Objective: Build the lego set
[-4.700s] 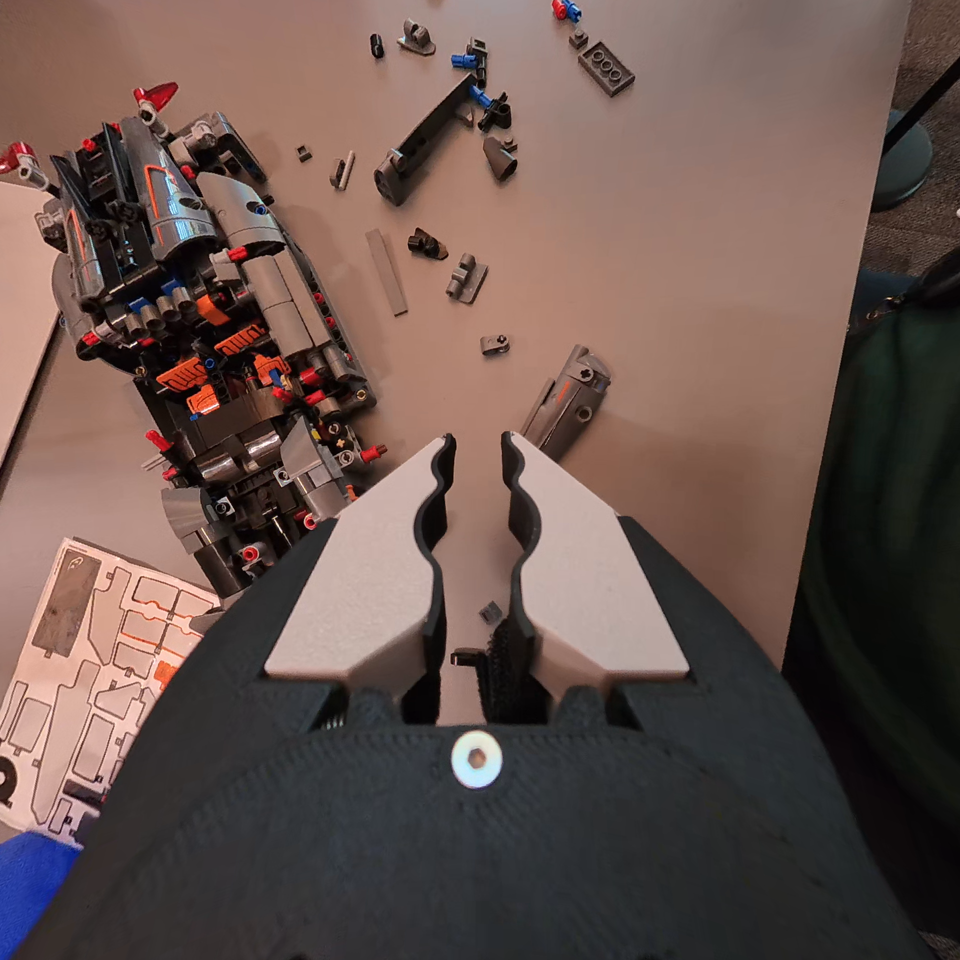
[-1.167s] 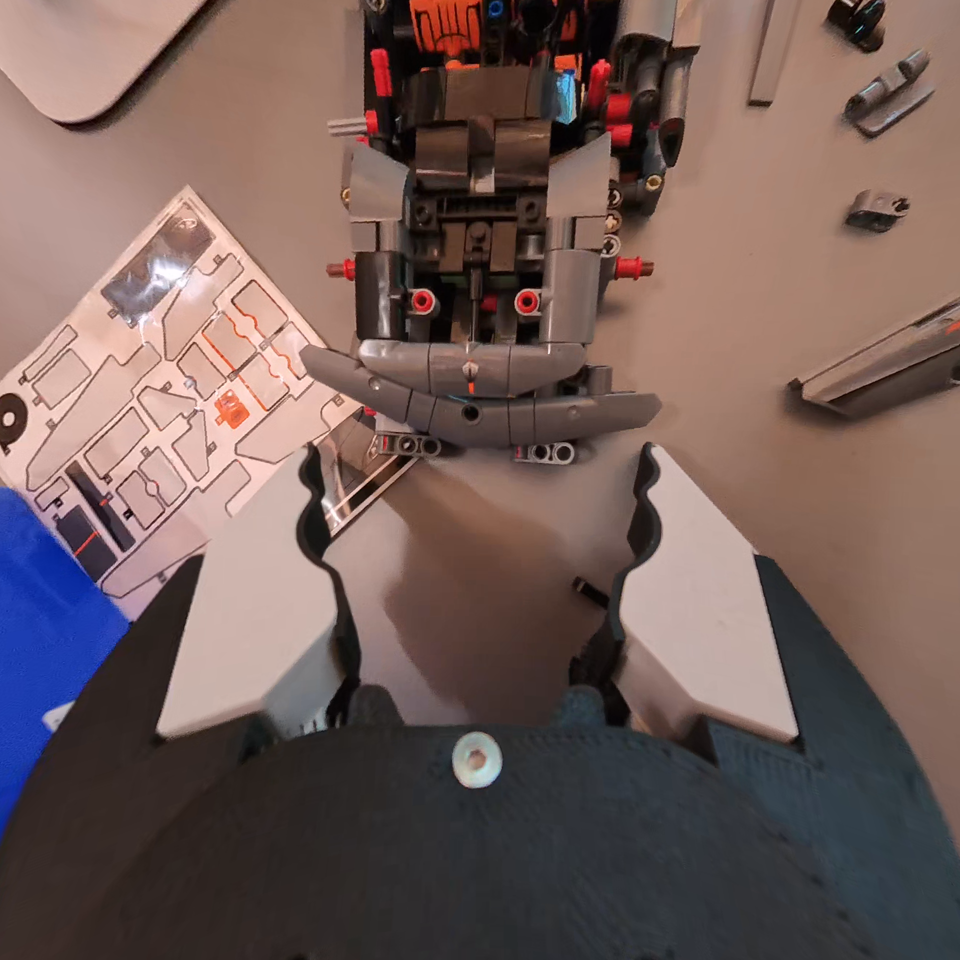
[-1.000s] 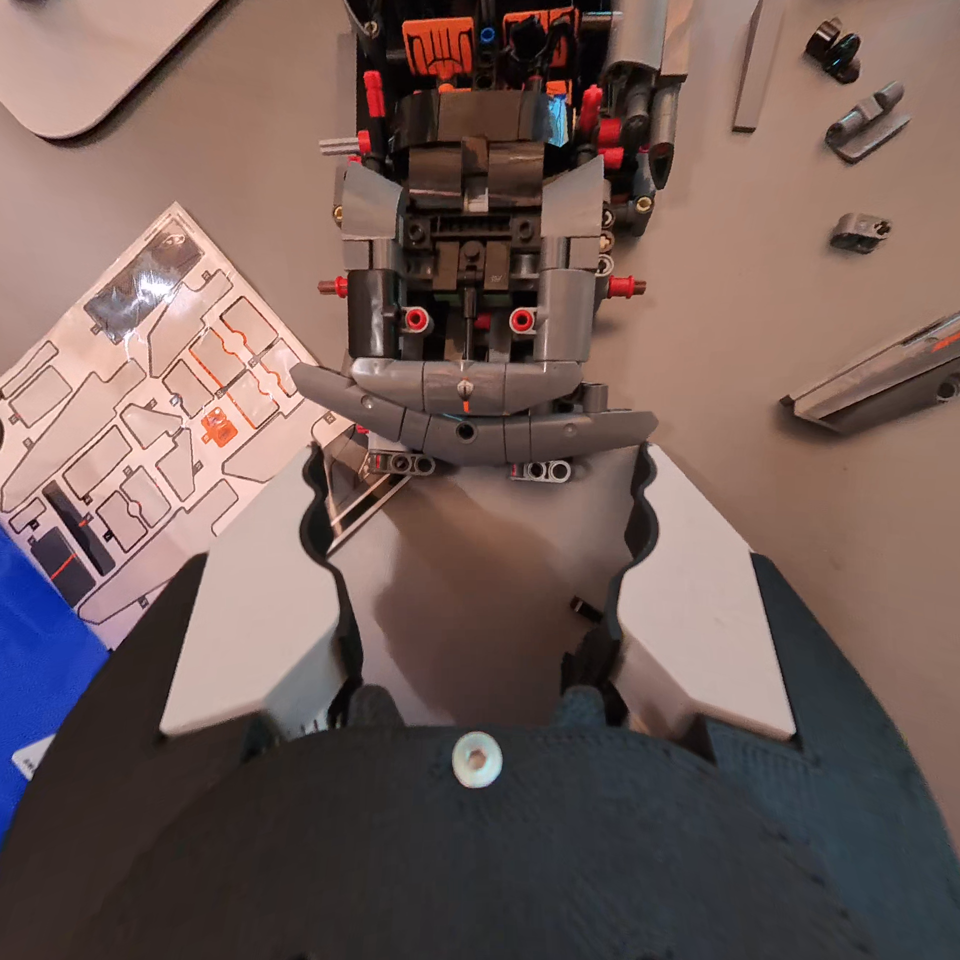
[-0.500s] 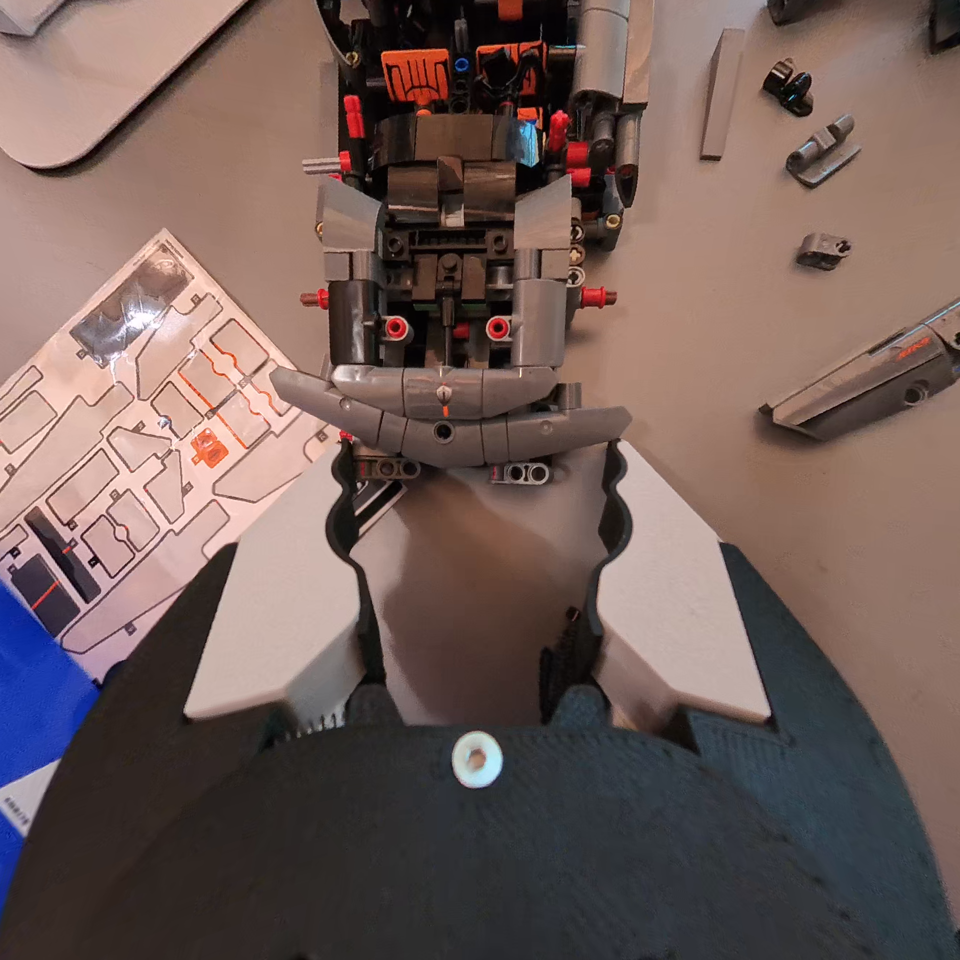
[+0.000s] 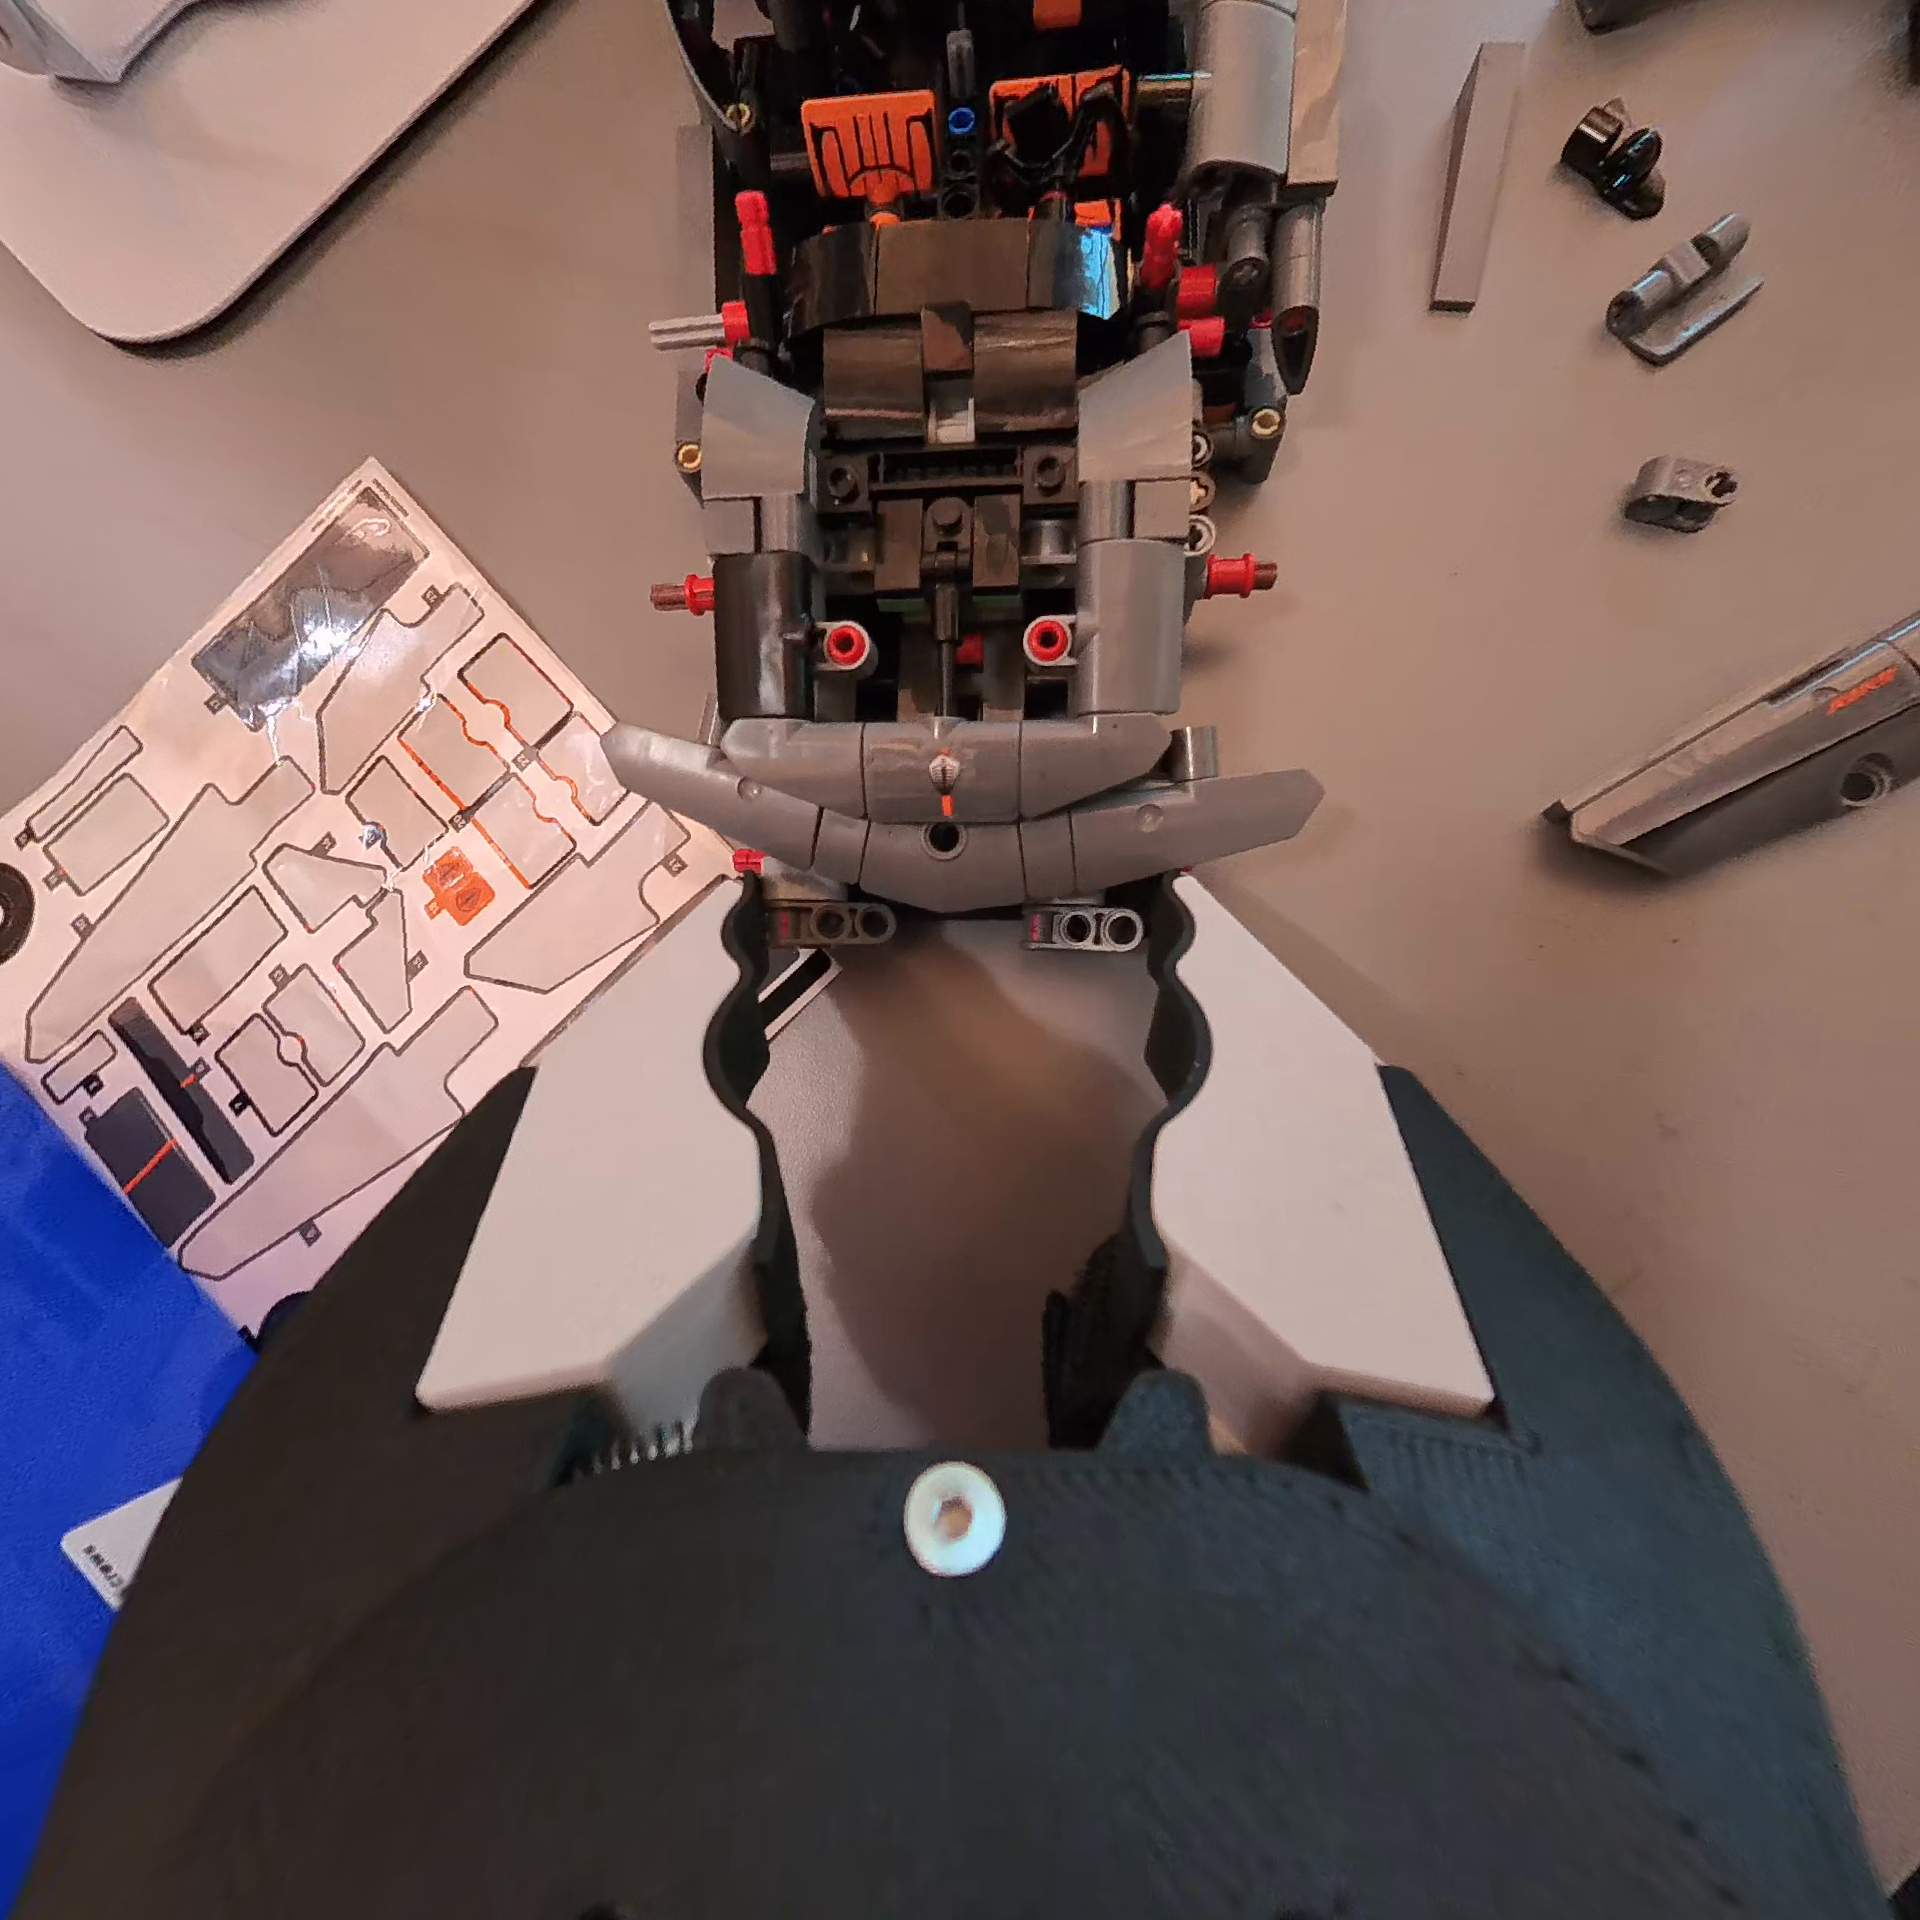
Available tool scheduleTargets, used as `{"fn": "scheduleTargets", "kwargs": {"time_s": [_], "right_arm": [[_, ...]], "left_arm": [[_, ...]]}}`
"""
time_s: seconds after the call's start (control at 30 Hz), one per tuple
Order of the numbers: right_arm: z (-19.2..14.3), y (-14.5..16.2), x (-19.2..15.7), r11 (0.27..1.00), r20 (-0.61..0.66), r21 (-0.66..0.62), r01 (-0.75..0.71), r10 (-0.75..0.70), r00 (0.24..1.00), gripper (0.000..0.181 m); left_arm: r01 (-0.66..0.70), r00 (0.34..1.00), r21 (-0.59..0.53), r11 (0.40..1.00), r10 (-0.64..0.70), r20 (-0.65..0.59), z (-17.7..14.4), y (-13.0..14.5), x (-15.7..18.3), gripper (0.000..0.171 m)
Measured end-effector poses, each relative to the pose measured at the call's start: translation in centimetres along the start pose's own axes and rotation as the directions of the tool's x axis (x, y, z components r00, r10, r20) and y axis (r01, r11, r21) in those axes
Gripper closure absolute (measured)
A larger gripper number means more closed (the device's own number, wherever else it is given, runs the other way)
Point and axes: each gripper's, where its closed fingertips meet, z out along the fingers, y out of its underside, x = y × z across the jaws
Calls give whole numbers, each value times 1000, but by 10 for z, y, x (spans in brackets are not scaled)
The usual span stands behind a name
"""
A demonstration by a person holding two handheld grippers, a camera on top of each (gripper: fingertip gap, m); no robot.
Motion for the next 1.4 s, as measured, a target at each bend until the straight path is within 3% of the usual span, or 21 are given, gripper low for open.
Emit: {"fn": "scheduleTargets", "kwargs": {"time_s": [0.77, 1.4], "right_arm": [[-8, -5, 5, 999, -7, 45, 1, -1, 1000, 170], [-9, -5, 6, 999, -26, 41, 30, -29, 999, 169]], "left_arm": [[-96, 995, -109, 989, 98, 16, -12, -30, -23, 104], [-134, 991, -137, 981, 136, 5, 10, -63, -32, 107]]}}
